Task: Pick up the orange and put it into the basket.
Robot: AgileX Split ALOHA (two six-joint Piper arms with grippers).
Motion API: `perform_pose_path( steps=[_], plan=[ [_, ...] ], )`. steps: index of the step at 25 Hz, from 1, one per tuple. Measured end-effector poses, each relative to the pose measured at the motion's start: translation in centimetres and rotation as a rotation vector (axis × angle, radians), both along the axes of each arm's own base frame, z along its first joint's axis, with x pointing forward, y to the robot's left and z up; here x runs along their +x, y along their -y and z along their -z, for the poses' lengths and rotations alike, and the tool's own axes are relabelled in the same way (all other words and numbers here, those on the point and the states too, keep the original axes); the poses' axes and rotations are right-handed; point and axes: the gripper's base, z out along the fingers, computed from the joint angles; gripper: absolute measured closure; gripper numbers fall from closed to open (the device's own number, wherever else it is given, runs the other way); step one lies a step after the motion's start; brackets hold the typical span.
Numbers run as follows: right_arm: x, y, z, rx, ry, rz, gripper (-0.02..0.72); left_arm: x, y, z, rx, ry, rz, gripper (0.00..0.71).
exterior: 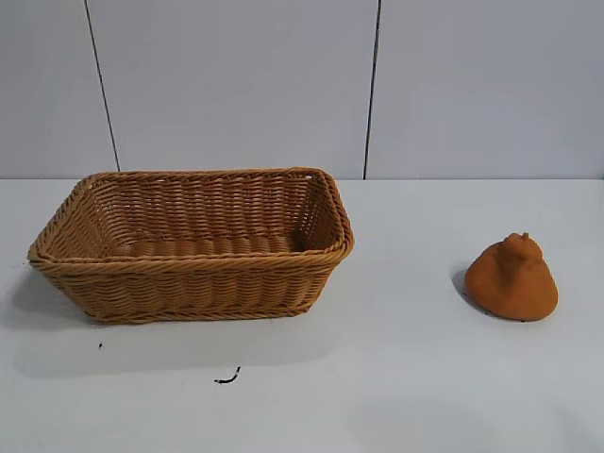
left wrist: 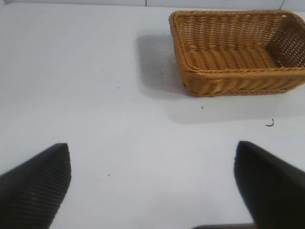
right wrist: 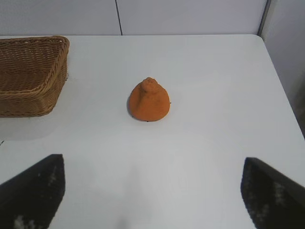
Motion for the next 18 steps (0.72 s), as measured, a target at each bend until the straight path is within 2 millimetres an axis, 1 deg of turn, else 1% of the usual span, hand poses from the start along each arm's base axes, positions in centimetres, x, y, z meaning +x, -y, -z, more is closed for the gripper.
perform_pose_path(
  steps=[11,14,17,18],
  plan=[
    [0.0,0.1,-0.2,-0.005,0.006,0.004,0.01,0.0,0.0,0.0,0.0,0.0,0.0,0.044],
    [0.5,0.0,-1.9,0.011,-0.001,0.013,0.01,0.0,0.0,0.0,0.0,0.0,0.0,0.044],
    [2.6,0.0,-4.1,0.014,-0.076,0.017,0.01,0.0,0.0,0.0,0.0,0.0,0.0,0.044],
    [3.6,-0.1,-4.9,0.014,-0.111,0.018,0.01,0.0,0.0,0.0,0.0,0.0,0.0,0.044]
  ],
)
